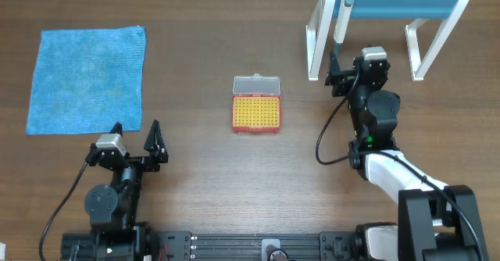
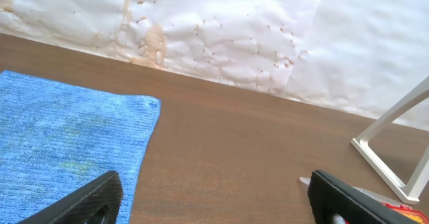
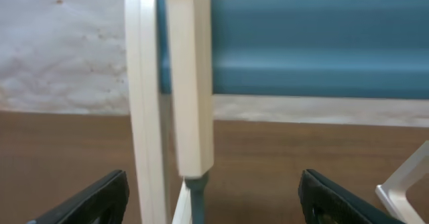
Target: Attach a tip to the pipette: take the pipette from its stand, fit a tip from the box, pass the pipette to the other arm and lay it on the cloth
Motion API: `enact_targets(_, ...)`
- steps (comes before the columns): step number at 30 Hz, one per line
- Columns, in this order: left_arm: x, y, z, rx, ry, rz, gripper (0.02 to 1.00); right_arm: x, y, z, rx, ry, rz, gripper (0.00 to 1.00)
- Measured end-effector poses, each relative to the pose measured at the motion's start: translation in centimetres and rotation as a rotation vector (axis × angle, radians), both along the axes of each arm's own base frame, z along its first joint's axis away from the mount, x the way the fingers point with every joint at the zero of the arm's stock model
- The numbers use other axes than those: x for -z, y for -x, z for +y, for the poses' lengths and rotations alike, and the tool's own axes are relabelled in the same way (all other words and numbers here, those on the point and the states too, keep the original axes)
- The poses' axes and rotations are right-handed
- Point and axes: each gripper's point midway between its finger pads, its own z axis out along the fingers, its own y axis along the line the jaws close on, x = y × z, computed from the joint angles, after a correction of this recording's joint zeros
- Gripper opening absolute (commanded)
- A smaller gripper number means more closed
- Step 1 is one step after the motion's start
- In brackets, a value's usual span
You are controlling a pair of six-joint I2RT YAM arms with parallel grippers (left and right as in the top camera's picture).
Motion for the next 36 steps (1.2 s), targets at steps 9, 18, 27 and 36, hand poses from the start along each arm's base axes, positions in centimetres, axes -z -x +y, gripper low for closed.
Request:
enact_targets(9,0.0,0.0,0.0,0.0,0.0,0.0,0.895,-0.3,-3.4,-0.2,0.026,-0.003,-0.001,0.82)
enact_targets(18,0.0,0.0,0.0,0.0,0.0,0.0,0.893,-0.5,-4.8,-0.2,0.033,-0.003,-0.007,0.822)
enact_targets(27,0.0,0.0,0.0,0.0,0.0,0.0,0.893,0.9,-5.5,-0.3,0.037,0.009,0.023,0.822)
enact_targets(36,0.0,0.0,0.0,0.0,0.0,0.0,0.893,0.8,-6.0,-0.4,0.041,0.031,0.022,0.822)
